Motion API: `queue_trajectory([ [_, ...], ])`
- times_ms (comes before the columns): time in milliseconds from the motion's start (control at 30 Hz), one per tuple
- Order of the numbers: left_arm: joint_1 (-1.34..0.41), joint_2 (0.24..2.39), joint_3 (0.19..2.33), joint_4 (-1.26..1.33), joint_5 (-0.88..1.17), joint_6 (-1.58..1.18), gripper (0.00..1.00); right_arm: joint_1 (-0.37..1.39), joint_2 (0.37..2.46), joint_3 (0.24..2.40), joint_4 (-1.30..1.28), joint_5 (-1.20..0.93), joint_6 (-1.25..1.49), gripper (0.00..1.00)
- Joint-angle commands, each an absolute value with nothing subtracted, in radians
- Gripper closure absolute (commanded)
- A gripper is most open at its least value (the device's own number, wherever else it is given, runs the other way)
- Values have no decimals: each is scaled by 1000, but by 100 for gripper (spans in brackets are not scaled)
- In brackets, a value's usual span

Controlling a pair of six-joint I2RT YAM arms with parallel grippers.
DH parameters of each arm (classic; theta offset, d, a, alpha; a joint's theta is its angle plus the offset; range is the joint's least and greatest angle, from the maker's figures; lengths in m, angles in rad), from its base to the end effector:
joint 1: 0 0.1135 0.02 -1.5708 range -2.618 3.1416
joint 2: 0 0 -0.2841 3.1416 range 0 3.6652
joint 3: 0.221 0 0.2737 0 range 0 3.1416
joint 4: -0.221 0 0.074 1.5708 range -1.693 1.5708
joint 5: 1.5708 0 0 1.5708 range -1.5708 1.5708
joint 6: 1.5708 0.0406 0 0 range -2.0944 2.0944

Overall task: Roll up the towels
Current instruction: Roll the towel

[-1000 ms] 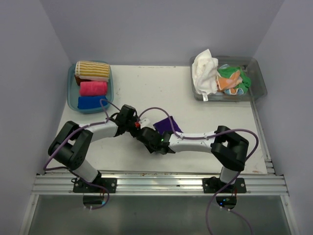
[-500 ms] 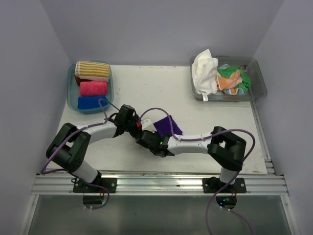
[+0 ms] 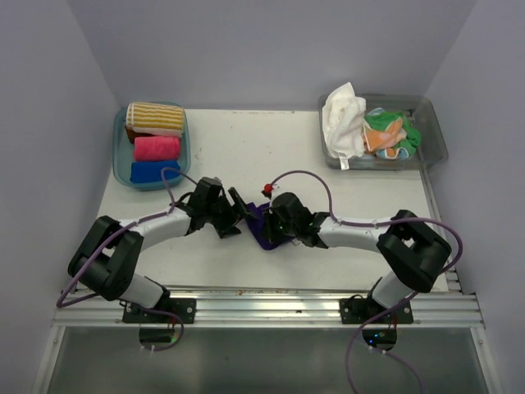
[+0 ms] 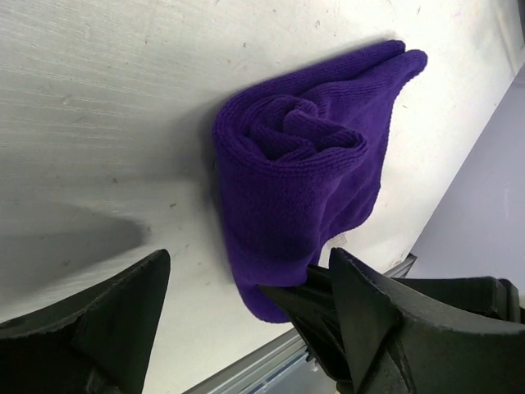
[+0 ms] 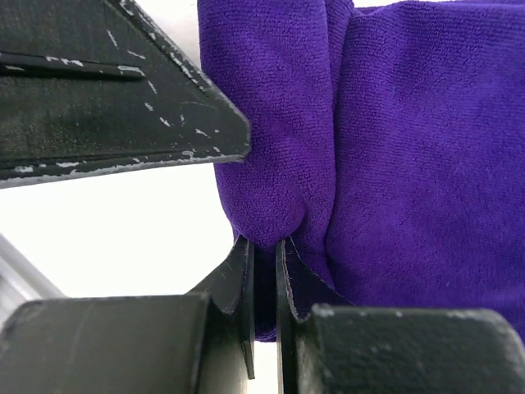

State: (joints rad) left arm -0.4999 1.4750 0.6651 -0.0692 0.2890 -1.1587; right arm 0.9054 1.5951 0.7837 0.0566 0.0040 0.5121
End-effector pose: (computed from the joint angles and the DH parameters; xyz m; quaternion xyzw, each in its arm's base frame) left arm 0.2511 -0.1503 0.1573 -0.2550 0.8967 -0.3389 0.1267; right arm 0.2086 0.2656 0.1666 -0.1786 0.9004 0.2569 0.3024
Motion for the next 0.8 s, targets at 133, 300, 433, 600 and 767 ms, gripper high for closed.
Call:
queue_trajectory([
  [133,-502,1505,686,37,354,-1121,24,779,1574,643,297,-399,678,100],
  [300,-505,1532,689,55,354,-1121,37,703,1601,572,480,-563,831,100],
  [433,-505,1568,689,72,356,-1126,41,661,1666,519,707,-656,951,100],
  [600,-506,1580,692,100,356,-1131,32,661,1723,499,747,-667,974,100],
  [767,-506,1589,713,81,327,-1126,27,661,1710,491,690,-643,934,100],
])
